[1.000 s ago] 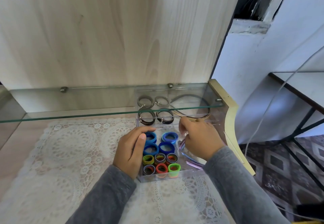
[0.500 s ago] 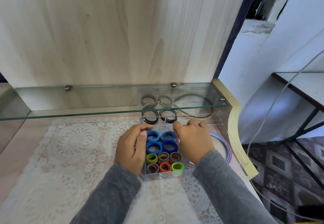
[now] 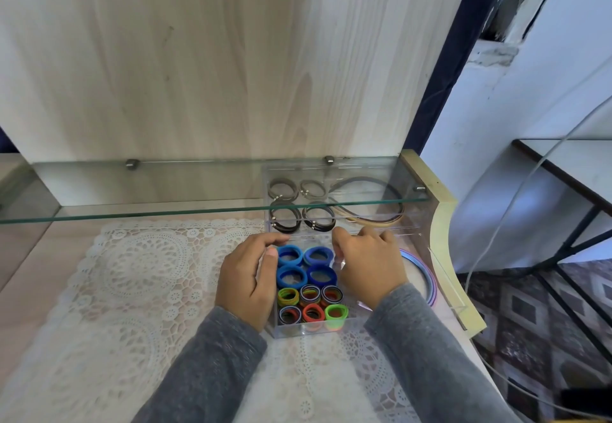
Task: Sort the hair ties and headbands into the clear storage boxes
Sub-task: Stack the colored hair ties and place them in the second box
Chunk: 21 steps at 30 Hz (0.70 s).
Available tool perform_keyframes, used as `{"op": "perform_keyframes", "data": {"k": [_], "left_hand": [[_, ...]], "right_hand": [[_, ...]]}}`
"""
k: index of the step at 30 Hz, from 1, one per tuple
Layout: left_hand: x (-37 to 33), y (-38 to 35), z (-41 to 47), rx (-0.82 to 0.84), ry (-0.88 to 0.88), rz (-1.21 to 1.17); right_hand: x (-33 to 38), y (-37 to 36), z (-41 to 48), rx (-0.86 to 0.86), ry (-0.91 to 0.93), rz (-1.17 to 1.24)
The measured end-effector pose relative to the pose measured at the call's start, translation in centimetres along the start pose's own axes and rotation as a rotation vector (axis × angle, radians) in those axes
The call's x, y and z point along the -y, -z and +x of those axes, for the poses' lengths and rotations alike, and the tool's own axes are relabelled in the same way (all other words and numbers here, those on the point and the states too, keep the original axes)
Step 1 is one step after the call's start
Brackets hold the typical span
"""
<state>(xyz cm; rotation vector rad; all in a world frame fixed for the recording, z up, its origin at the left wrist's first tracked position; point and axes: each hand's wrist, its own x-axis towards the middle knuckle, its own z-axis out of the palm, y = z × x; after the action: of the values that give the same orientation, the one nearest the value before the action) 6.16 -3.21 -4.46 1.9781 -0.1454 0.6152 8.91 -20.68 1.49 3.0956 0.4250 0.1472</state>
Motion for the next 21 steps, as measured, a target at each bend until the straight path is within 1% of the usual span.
{"op": "perform_keyframes", "data": {"k": [7,12,16,21], "left_hand": [[-0.1,1.2,-0.8,0.061,-0.129,0.289],[0.0,1.8,-1.8,0.110,-0.192,0.345],[-0.2,1.8,-2.4,0.128,-0.206,0.364],[-0.3,1.9,-2.5,0.142,-0.208,0.394]], "right_hand": [[-1.3,0.2,-2.0,-0.054,-0.013,0.152],[-1.6,0.1,-2.7,0.038,0.024,0.106],[-0.9,-0.5,-2.5,-0.009,0.016,0.105],[-0.6,-0.6,-2.4,-0.013,0.023,0.089]]}}
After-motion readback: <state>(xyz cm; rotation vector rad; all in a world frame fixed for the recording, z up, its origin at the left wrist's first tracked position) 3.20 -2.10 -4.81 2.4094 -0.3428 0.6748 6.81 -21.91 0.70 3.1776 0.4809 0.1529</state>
